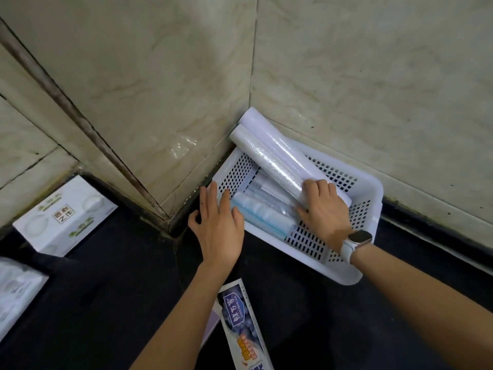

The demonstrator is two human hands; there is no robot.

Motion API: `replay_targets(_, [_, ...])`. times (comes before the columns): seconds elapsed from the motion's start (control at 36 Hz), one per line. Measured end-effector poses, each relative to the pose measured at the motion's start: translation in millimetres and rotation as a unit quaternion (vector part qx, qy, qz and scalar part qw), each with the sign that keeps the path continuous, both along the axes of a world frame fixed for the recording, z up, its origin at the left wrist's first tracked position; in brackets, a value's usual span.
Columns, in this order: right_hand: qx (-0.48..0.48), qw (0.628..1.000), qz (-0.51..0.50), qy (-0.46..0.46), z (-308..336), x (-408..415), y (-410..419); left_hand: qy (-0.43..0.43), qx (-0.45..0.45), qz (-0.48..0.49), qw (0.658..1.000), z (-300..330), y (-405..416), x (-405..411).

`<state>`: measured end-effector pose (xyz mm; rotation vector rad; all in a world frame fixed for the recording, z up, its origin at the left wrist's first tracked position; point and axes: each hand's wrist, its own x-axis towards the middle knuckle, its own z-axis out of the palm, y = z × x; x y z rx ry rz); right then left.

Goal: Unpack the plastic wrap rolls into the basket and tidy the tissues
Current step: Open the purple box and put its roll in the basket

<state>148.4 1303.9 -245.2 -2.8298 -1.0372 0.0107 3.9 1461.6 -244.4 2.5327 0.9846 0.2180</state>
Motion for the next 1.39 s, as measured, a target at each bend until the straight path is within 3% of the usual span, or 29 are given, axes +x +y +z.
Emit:
replay_targets(0.42, [-0.025,1.0,-0.014,-0.007,5,2,-1,0.001,-0.005,-0.005,1.0,-1,0,0])
replay_targets(0.5, [0.028,0.998,0.048,-0.013,11,-7,-2,-0.006,0.004,-0.01,1.0,-4,1,-2])
replay_targets(0.56, [0.069,0.992,0.094,0.045,14,-16,4,-0.008,0.009,-0.016,1.0,-6,2,-2])
replay_targets(0.67, [0.028,0.974,0.191,0.115,7,-23,41,-0.025,0.019,-0.026,0.999,-8,5,-4])
replay_targets(0.75, [-0.044,0.972,0.107,0.204,-4,-19,71,-0.04,0.025,-0.036,0.998,-11,9,-7])
replay_targets(0.83, [-0.115,0.966,0.068,0.221,-18,-14,81,-0.052,0.035,-0.047,0.997,-14,11,-9])
replay_targets(1.03, [-0.065,0.967,0.124,0.211,-25,-15,69,-0.095,0.07,-0.053,0.992,-19,12,-9])
replay_targets(1.17, [-0.04,0.986,0.064,0.148,-28,-10,76,-0.1,0.09,-0.048,0.99,-20,12,-8])
replay_targets(1.31, [-0.031,0.982,0.019,0.183,-32,-10,86,-0.098,0.098,-0.052,0.989,-20,12,-9])
replay_targets(1.39, [-0.056,0.984,0.047,0.162,-31,-7,80,-0.098,0.097,-0.052,0.989,-20,12,-8])
